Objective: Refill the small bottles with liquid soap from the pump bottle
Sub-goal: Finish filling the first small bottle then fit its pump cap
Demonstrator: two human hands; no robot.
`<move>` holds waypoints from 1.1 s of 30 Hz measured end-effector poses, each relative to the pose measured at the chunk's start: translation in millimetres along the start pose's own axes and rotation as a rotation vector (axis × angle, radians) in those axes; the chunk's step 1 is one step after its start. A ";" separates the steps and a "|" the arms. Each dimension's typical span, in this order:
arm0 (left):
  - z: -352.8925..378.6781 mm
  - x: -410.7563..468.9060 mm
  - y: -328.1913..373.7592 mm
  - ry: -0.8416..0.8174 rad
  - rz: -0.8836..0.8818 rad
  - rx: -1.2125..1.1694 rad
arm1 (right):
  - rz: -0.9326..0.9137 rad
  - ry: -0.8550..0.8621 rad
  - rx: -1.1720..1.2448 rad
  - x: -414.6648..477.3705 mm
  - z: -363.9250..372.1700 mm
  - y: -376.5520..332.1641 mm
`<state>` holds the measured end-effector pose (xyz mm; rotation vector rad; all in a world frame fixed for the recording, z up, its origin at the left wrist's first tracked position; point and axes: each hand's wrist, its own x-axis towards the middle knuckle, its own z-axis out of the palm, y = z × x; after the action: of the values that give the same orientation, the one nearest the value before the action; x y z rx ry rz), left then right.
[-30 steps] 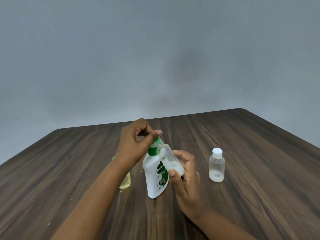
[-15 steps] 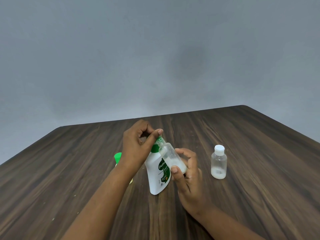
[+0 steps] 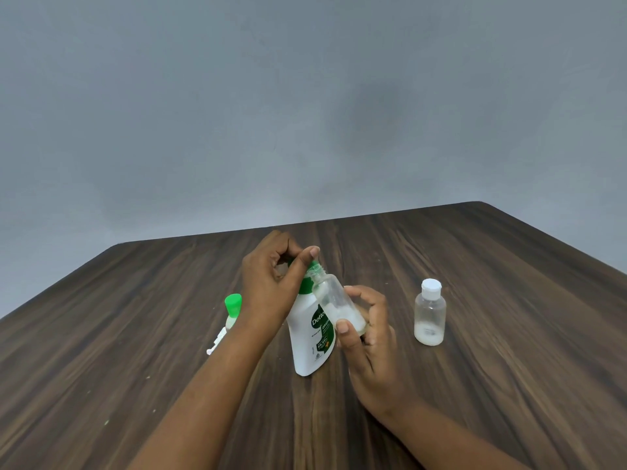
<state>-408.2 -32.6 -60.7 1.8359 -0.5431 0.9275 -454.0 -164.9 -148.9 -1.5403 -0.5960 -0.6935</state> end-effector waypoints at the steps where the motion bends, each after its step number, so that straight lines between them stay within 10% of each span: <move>1: 0.1 0.0 -0.4 0.002 -0.002 -0.003 | 0.002 0.002 0.002 0.1 0.4 -0.4; 33: -3.7 14.0 6.2 -0.078 0.025 0.063 | 0.010 0.027 -0.001 2.1 0.8 5.2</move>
<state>-405.4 -31.4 -45.2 1.9324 -0.5918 0.9013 -448.7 -164.6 -151.0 -1.5310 -0.5671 -0.7061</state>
